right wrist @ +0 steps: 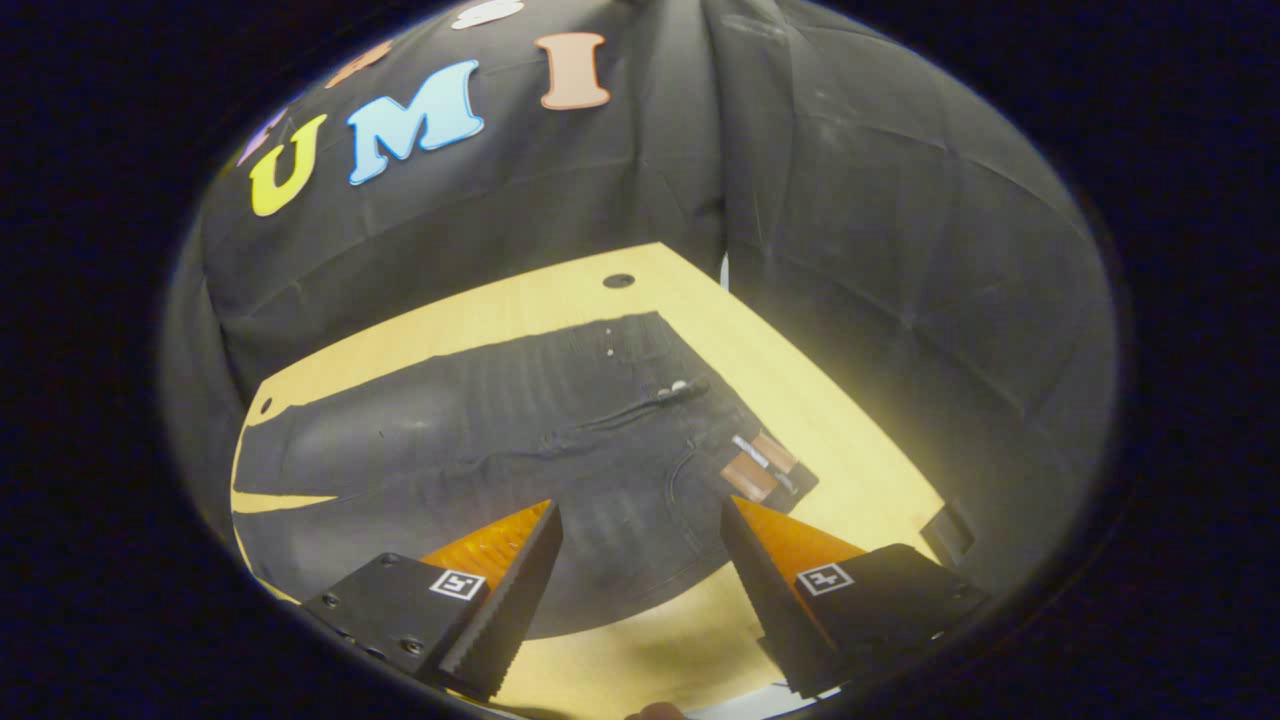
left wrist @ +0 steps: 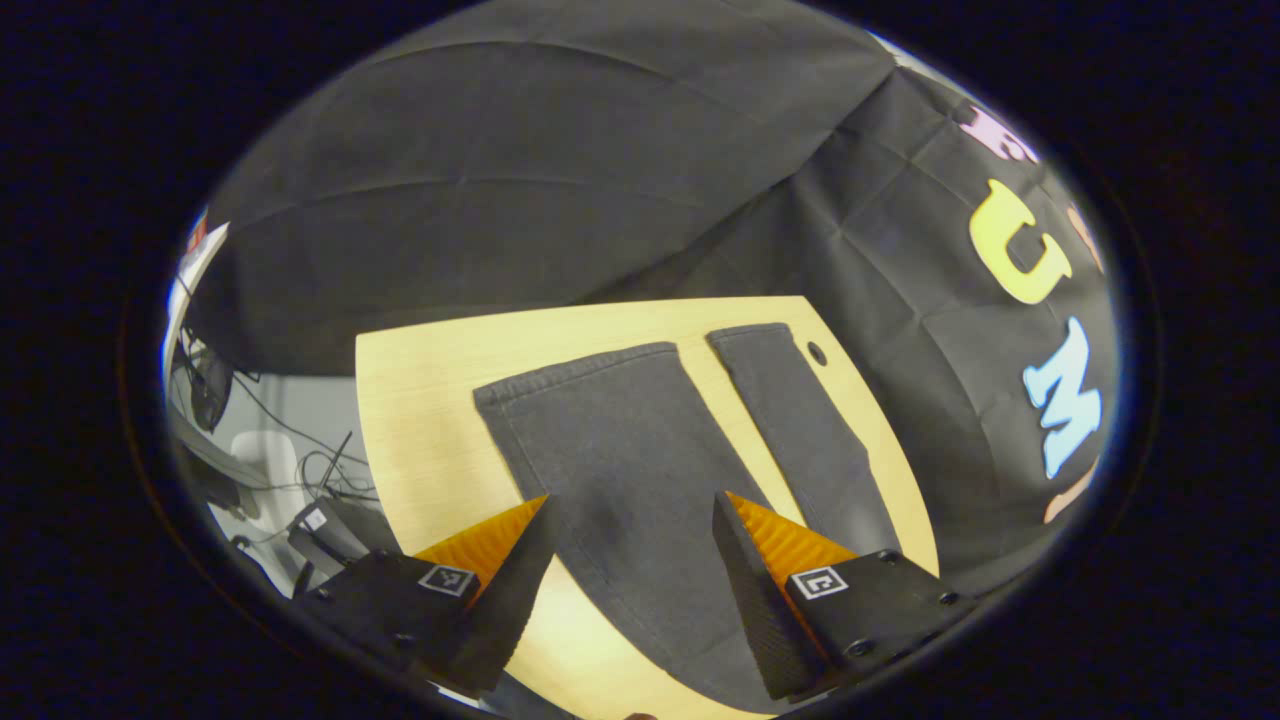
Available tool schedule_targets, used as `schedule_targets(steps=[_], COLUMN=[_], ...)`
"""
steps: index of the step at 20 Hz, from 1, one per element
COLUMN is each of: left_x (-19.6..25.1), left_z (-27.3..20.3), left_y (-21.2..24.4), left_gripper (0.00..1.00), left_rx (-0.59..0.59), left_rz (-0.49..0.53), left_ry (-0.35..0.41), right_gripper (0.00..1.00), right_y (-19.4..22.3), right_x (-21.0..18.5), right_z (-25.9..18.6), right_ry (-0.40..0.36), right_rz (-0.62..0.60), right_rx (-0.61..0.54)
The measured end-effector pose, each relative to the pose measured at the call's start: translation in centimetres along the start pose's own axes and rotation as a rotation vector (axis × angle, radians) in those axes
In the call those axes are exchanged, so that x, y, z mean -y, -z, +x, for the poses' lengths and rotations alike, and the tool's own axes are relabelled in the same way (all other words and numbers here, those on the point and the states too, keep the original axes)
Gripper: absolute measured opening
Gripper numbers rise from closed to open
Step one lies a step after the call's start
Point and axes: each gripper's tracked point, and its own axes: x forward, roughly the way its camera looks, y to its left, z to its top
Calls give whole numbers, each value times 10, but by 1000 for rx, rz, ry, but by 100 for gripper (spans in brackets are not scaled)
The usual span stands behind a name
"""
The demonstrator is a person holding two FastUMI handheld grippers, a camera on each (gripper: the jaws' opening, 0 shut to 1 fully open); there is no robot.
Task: Grasp the waist and the cuffs of the jeans and fold them to make the two legs overlap; first hold the waist and fold one-third of the jeans toward the cuffs, then hold the cuffs and fold the remaining one-third in the same direction to finish folding.
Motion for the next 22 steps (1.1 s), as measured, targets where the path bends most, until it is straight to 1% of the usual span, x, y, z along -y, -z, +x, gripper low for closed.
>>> schedule_targets(steps=[3,6,12,15,17,18,19,21,22], left_x=[-26,-44,-56,-53,-53,-52,-49,-40,-35], left_z=[14,19,46,58,61,64,64,69,70], left_y=[1,-4,1,-1,-4,-2,-2,-4,-5], left_gripper=[99,99,99,99,98,98,100,98,98], left_rx=[-55,-60,-102,-101,-97,-97,-95,-88,-84], left_rz=[-72,-128,-233,-263,-259,-258,-262,-271,-274], left_ry=[-51,-76,-72,-48,-34,-25,-13,14,23], right_gripper=[97,96,96,96,96,96,94,96,96], right_y=[15,26,46,55,61,59,55,47,44], right_x=[8,21,32,36,39,38,37,31,27], right_z=[6,15,22,28,29,31,33,40,43], right_ry=[-19,-22,-28,-14,-2,-6,-13,-40,-53], right_rz=[153,339,556,628,655,667,680,700,706], right_rx=[-68,-101,-184,-216,-236,-224,-214,-195,-190])
